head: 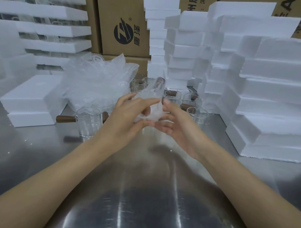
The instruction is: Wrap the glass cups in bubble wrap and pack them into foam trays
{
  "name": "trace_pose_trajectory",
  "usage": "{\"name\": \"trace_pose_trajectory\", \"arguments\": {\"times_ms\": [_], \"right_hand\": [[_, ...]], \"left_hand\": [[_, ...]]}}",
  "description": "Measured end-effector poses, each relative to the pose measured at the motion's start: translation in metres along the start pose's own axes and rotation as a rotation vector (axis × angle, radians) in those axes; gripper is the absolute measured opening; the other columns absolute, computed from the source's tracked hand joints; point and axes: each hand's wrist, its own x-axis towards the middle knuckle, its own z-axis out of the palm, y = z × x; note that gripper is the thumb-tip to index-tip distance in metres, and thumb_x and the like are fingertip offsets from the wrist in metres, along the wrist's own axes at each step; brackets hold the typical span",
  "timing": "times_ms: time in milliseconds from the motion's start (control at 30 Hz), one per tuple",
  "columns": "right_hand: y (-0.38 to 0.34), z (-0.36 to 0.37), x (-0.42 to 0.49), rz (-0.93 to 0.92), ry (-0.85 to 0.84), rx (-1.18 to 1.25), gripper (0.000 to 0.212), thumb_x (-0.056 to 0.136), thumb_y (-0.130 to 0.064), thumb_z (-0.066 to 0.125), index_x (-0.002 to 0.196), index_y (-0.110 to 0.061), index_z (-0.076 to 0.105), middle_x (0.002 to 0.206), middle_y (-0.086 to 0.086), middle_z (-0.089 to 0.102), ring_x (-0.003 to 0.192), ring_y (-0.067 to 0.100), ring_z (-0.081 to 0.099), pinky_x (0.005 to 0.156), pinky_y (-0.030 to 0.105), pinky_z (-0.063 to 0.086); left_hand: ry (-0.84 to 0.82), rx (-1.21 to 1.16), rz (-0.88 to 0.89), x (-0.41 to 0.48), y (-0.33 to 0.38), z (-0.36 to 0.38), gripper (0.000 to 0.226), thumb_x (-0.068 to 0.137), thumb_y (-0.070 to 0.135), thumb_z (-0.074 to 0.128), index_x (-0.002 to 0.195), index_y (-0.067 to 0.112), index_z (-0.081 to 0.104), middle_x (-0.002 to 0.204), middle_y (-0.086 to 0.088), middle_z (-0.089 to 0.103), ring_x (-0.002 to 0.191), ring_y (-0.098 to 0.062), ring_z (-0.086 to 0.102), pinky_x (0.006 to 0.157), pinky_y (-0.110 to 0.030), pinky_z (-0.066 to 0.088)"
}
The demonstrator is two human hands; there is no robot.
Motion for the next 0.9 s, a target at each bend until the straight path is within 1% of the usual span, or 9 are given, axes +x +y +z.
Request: {"name": "trace_pose_trajectory", "arguments": {"times_ms": [100, 167, 233, 300, 500, 567, 700, 800, 900], "right_hand": [[-0.003, -0.006, 0.004, 0.058, 0.05, 0.063, 0.049, 0.096, -0.042, 0.048, 0.118, 0.001, 0.059, 0.096, 0.013, 0.067, 0.086, 0.02, 0.068, 0.086, 0.028, 0.056], [-0.005, -0.009, 0.005, 0.068, 0.073, 0.117, 0.05, 0.097, -0.04, 0.049, 0.125, 0.0, 0.056, 0.109, 0.017, 0.064, 0.09, 0.023, 0.068, 0.08, 0.026, 0.057], [-0.006, -0.011, 0.005, 0.041, 0.07, 0.109, 0.047, 0.098, -0.039, 0.048, 0.13, -0.005, 0.053, 0.122, 0.018, 0.062, 0.1, 0.029, 0.067, 0.083, 0.03, 0.055], [-0.006, -0.013, 0.005, 0.007, 0.069, 0.061, 0.042, 0.099, -0.037, 0.048, 0.129, -0.008, 0.054, 0.125, 0.017, 0.062, 0.104, 0.03, 0.065, 0.087, 0.034, 0.054], [-0.002, -0.012, 0.004, 0.05, 0.122, 0.0, 0.034, 0.097, -0.03, 0.053, 0.123, -0.007, 0.055, 0.121, 0.012, 0.064, 0.08, 0.022, 0.069, 0.062, 0.027, 0.055], [-0.002, -0.012, 0.004, 0.065, 0.116, 0.038, 0.034, 0.097, -0.027, 0.054, 0.124, -0.006, 0.054, 0.123, 0.012, 0.063, 0.081, 0.024, 0.07, 0.064, 0.029, 0.056], [-0.004, -0.013, 0.004, 0.052, 0.109, 0.15, 0.036, 0.097, -0.025, 0.054, 0.127, -0.004, 0.053, 0.125, 0.012, 0.062, 0.09, 0.029, 0.071, 0.069, 0.032, 0.058], [-0.005, -0.012, 0.004, 0.056, 0.077, 0.162, 0.035, 0.097, -0.024, 0.054, 0.126, -0.004, 0.054, 0.124, 0.011, 0.062, 0.094, 0.03, 0.07, 0.071, 0.032, 0.059], [-0.003, -0.012, 0.004, 0.073, 0.043, 0.125, 0.037, 0.098, -0.025, 0.053, 0.128, -0.005, 0.053, 0.128, 0.014, 0.061, 0.1, 0.033, 0.068, 0.079, 0.037, 0.059]], "left_hand": [[0.094, -0.227, -0.171, 0.002, 0.003, -0.003, 0.034, 0.081, 0.02, 0.07, 0.111, 0.035, 0.061, 0.092, 0.027, 0.062, 0.092, 0.008, 0.055, 0.095, -0.016, 0.039], [0.103, -0.379, -0.284, 0.002, 0.004, -0.004, 0.028, 0.083, 0.017, 0.071, 0.102, 0.037, 0.064, 0.098, 0.026, 0.066, 0.096, 0.007, 0.059, 0.088, -0.01, 0.042], [0.064, -0.486, -0.342, 0.002, 0.006, -0.005, 0.028, 0.086, 0.012, 0.07, 0.1, 0.035, 0.066, 0.102, 0.022, 0.068, 0.1, 0.005, 0.061, 0.088, -0.008, 0.042], [0.003, -0.544, -0.355, 0.002, 0.008, -0.006, 0.027, 0.088, 0.009, 0.067, 0.102, 0.032, 0.067, 0.106, 0.02, 0.067, 0.104, 0.005, 0.06, 0.09, -0.008, 0.041], [-0.164, -0.59, -0.339, 0.0, 0.004, -0.01, 0.026, 0.089, 0.026, 0.056, 0.114, 0.029, 0.062, 0.121, 0.009, 0.064, 0.117, 0.001, 0.055, 0.097, -0.011, 0.039], [-0.174, -0.609, -0.346, 0.0, 0.002, -0.011, 0.029, 0.089, 0.028, 0.055, 0.117, 0.029, 0.062, 0.123, 0.009, 0.063, 0.117, 0.001, 0.055, 0.096, -0.01, 0.039], [-0.1, -0.565, -0.356, 0.0, -0.002, -0.013, 0.027, 0.091, 0.039, 0.053, 0.117, 0.043, 0.057, 0.126, 0.01, 0.059, 0.118, 0.007, 0.05, 0.088, -0.002, 0.036], [-0.058, -0.548, -0.332, -0.001, 0.0, -0.01, 0.024, 0.094, 0.038, 0.05, 0.116, 0.038, 0.059, 0.124, 0.006, 0.06, 0.117, 0.003, 0.052, 0.09, -0.003, 0.035], [-0.058, -0.62, -0.319, -0.002, 0.002, -0.008, 0.026, 0.096, 0.029, 0.047, 0.119, 0.031, 0.06, 0.113, 0.018, 0.064, 0.107, 0.005, 0.056, 0.088, -0.007, 0.041]]}}
